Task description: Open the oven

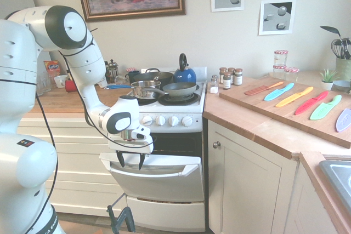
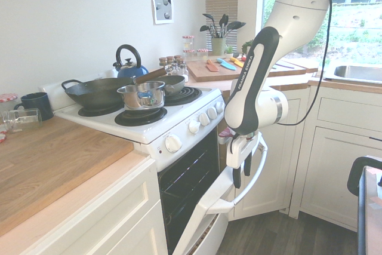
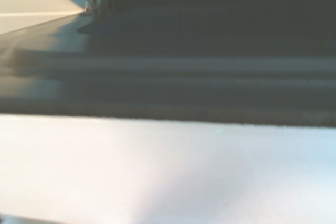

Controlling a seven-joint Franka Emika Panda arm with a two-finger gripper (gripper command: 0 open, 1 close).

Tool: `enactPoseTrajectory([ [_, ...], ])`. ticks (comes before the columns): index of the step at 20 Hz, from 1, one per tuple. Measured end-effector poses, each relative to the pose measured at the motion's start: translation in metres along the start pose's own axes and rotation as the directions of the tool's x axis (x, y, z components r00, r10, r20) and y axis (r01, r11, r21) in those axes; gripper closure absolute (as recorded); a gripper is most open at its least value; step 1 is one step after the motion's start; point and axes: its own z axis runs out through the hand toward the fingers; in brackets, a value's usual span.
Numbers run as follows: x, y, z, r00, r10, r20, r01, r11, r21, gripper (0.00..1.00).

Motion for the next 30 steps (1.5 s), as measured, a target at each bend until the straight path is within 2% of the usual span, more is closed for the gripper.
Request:
enactPoseTrajectory([
  [7, 0.016, 0.01, 0.001, 0.996, -0.09, -0.015, 0.091, 0.995, 0.034, 0.0],
  [12, 0.014, 0.077, 0.005, 0.985, -0.171, 0.006, 0.171, 0.985, -0.014, 0.0],
  [21, -0.004, 0.171, 0.044, 0.991, -0.111, 0.076, 0.116, 0.992, -0.054, 0.0],
  [27, -0.009, 0.201, 0.062, 0.992, -0.08, 0.096, 0.086, 0.994, -0.065, 0.0],
  [30, -0.003, 0.19, 0.041, 0.997, -0.053, 0.048, 0.055, 0.998, -0.04, 0.0],
])
